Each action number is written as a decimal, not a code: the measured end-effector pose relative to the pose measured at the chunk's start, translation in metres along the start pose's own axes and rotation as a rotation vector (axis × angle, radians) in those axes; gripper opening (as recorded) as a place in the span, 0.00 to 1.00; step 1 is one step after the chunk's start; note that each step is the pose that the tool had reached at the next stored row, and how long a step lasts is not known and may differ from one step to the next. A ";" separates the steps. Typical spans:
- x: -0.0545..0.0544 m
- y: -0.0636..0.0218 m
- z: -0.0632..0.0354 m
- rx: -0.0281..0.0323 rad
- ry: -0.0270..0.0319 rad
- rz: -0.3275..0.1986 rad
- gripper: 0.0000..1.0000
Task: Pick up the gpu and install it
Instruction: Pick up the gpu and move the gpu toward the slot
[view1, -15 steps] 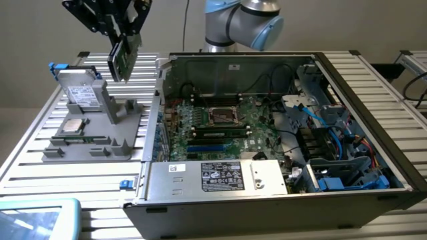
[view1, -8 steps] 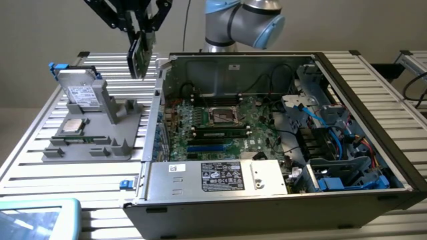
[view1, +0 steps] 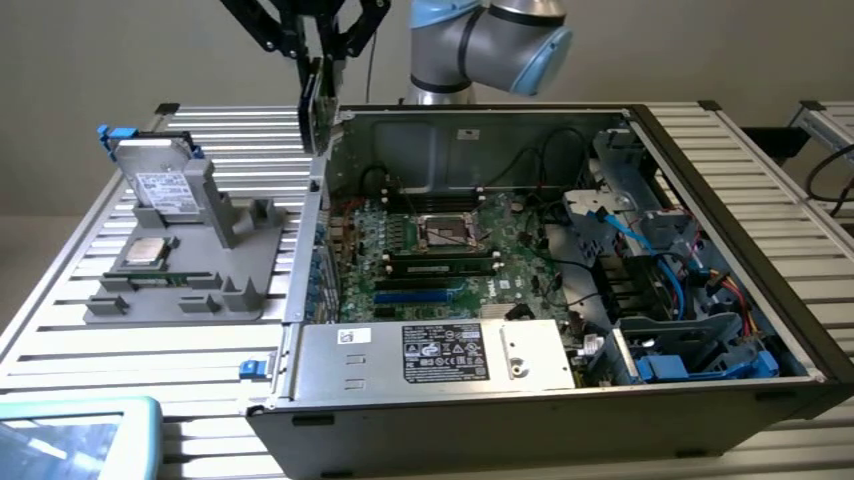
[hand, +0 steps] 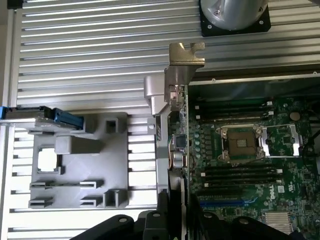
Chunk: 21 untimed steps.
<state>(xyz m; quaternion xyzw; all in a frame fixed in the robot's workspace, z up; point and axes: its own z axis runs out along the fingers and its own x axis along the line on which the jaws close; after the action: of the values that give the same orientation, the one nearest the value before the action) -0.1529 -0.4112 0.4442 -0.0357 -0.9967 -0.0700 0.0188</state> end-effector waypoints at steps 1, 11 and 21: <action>-0.004 0.0003 -0.0001 0.0000 0.0000 0.000 0.27; -0.050 0.0037 -0.0017 -0.0001 0.0001 -0.001 0.27; -0.095 0.0070 -0.0032 0.0000 0.0006 -0.003 0.27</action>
<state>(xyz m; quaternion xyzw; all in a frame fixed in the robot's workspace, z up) -0.0575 -0.4112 0.4443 -0.0340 -0.9968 -0.0700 0.0190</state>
